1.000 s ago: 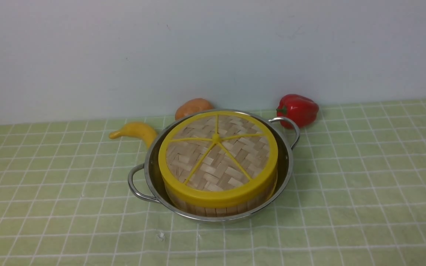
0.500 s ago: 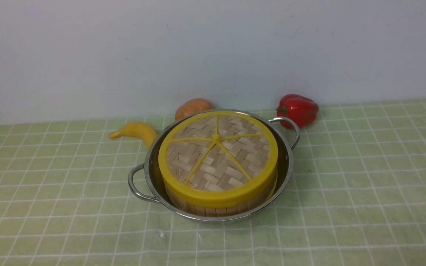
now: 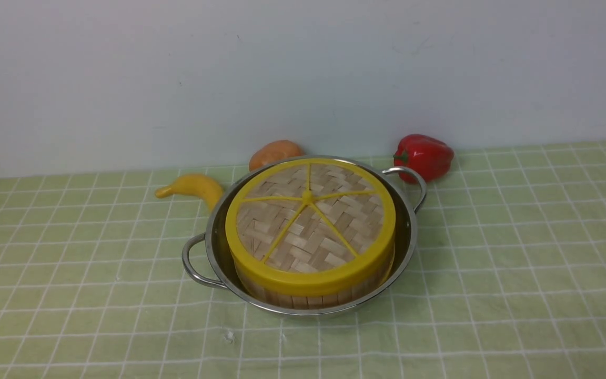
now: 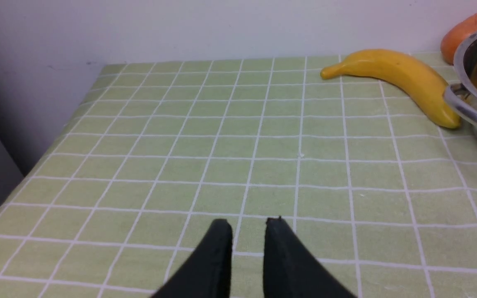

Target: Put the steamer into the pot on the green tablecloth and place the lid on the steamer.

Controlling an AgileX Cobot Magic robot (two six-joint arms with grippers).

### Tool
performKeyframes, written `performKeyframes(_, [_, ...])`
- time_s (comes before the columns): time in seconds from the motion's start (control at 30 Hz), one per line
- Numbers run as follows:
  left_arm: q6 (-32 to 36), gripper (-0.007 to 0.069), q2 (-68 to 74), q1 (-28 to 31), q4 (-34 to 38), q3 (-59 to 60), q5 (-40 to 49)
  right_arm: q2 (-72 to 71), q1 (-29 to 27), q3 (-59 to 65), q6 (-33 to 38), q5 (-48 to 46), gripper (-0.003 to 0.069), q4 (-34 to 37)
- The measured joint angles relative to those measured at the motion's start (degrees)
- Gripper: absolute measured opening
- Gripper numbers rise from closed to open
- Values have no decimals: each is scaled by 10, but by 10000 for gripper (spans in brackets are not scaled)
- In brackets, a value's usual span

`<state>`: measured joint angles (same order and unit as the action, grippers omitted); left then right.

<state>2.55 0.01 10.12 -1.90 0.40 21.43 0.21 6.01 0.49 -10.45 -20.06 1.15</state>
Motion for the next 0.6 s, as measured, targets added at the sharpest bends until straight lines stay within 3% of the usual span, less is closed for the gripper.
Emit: performKeyframes(0.6, [0,139,0,0,0,0,0,0,0,0,0,0,240,0])
